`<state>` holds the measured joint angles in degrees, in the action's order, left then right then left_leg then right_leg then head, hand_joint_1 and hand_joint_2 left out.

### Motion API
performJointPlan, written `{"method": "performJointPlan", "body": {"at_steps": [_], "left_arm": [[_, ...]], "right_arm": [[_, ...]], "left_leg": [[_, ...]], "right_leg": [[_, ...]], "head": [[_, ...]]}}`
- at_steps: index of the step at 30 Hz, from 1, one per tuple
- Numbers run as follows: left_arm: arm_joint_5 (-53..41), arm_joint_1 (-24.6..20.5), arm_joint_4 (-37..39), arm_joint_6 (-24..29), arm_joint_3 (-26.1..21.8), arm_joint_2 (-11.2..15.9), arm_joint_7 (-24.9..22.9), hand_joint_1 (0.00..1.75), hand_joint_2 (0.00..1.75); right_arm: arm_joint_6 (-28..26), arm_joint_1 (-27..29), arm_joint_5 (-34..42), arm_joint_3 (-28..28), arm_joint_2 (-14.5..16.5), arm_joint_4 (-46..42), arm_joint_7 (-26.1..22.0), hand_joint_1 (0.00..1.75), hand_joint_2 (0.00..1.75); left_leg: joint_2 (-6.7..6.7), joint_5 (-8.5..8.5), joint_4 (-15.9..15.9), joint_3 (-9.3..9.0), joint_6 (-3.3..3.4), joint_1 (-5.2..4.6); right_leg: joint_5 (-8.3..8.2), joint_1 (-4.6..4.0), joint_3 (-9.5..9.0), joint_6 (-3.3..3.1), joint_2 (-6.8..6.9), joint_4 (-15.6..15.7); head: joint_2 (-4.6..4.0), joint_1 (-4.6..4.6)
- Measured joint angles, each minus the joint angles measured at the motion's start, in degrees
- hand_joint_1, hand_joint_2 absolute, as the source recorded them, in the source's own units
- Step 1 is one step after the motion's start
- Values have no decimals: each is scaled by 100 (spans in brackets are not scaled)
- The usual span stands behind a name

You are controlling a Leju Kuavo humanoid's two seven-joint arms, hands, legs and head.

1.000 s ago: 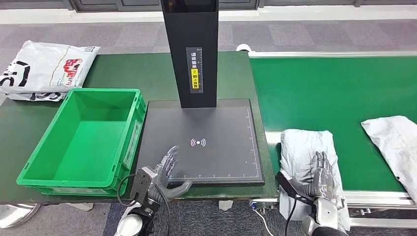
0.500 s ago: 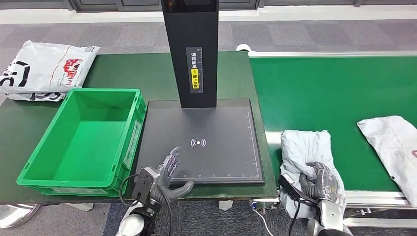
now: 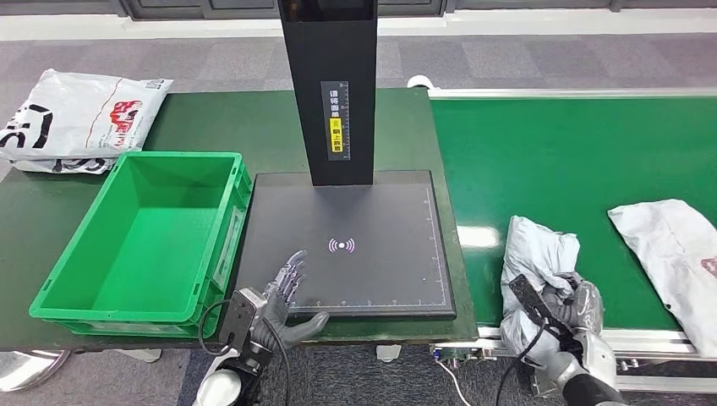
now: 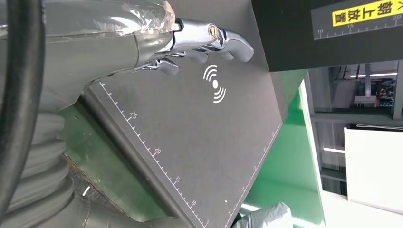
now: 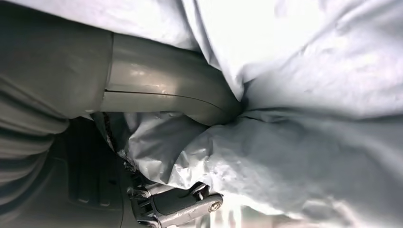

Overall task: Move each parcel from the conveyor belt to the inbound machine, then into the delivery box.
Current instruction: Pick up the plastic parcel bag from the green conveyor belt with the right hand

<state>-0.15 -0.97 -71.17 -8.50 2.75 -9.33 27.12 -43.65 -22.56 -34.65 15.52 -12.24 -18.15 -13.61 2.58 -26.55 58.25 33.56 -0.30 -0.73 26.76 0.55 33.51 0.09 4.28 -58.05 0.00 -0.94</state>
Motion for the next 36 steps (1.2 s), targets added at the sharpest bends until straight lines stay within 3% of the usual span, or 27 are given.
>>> {"method": "performJointPlan", "body": {"at_steps": [4,7,12,20,25,36], "left_arm": [[27,151,-207,90,-2,42,-7,0,175],[39,214,-312,102,-2,63,-8,0,175],[45,268,-398,163,-9,78,-10,0,175],[-10,313,-467,382,-156,21,-1,0,175],[-35,337,-478,439,-249,-42,13,0,175],[-46,392,-509,459,-273,-127,95,0,175]], "right_arm": [[1625,-225,809,-416,-88,-399,-242,175,175],[2874,-372,956,-645,-147,-633,-238,175,175],[4053,-428,1318,-920,-191,-911,-388,175,175],[6443,-891,3206,-1942,-353,-1835,-175,175,175],[6877,-1074,3660,-2444,-488,-2154,-193,175,175],[6848,-1504,4093,-2782,-477,-2174,-257,175,175]], "left_leg": [[4,2,0,0,2,-2],[3,4,1,-3,4,-1],[4,5,1,-1,3,-1],[7,12,3,0,5,-2],[7,12,4,2,6,-3],[26,12,2,1,5,-3]], "right_leg": [[-4,1,4,2,-7,-1],[-5,1,4,4,-7,-1],[-7,0,5,3,-8,-2],[-11,1,12,2,-10,-3],[-11,2,12,3,-9,-3],[-14,1,14,4,-29,-5]], "head": [[0,0],[0,0],[0,0],[0,0],[0,0],[0,0]]}}
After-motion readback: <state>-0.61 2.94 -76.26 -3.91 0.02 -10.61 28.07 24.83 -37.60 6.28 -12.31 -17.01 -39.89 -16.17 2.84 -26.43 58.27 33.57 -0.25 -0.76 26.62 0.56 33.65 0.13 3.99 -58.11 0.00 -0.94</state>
